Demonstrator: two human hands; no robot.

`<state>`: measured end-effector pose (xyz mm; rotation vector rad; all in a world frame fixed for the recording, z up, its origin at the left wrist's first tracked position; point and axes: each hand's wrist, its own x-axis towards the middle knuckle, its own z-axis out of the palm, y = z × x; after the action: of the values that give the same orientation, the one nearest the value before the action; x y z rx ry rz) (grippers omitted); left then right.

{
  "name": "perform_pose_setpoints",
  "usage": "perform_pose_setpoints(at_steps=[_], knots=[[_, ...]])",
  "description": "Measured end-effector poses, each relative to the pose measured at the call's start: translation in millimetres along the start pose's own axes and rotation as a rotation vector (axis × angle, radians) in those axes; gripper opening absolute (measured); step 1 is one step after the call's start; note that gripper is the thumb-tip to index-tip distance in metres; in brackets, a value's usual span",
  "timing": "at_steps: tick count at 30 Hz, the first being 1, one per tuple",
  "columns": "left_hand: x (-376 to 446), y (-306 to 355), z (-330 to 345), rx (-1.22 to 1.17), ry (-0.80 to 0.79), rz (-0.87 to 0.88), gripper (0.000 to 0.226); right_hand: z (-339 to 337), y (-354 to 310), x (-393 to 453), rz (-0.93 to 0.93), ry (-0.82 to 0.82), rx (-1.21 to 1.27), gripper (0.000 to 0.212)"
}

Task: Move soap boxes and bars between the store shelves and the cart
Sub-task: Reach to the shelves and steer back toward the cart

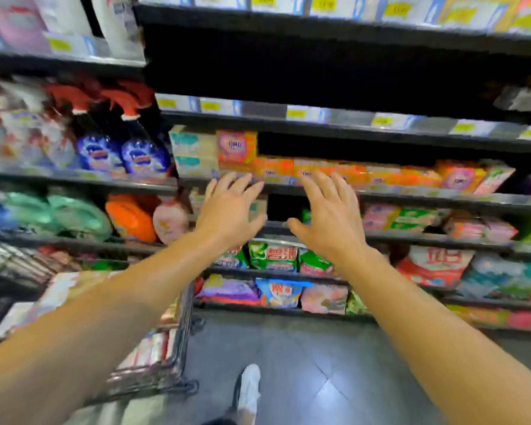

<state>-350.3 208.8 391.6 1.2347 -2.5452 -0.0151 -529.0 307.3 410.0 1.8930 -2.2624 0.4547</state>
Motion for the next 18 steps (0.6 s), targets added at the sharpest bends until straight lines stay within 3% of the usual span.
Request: perform_pose_setpoints(at_steps=[9, 15, 18], knots=[[-246.9, -57.1, 61.9, -0.014, -0.339, -0.195, 0.074, 108.7, -107.2, -175.1, -0.103, -0.386, 0.092, 0.085], [-355.5, -115.0, 60.8, -0.047, -0.361, -0.372, 0.069, 147.1, -192.2, -220.1, -0.226, -0.617, 0.071, 0.086], [-395.0, -164.7, 57.1, -0.067, -0.35, -0.431, 0.068, 163.1, -245.7, -224.0, -0.271, -0.658, 0.097, 0.084]])
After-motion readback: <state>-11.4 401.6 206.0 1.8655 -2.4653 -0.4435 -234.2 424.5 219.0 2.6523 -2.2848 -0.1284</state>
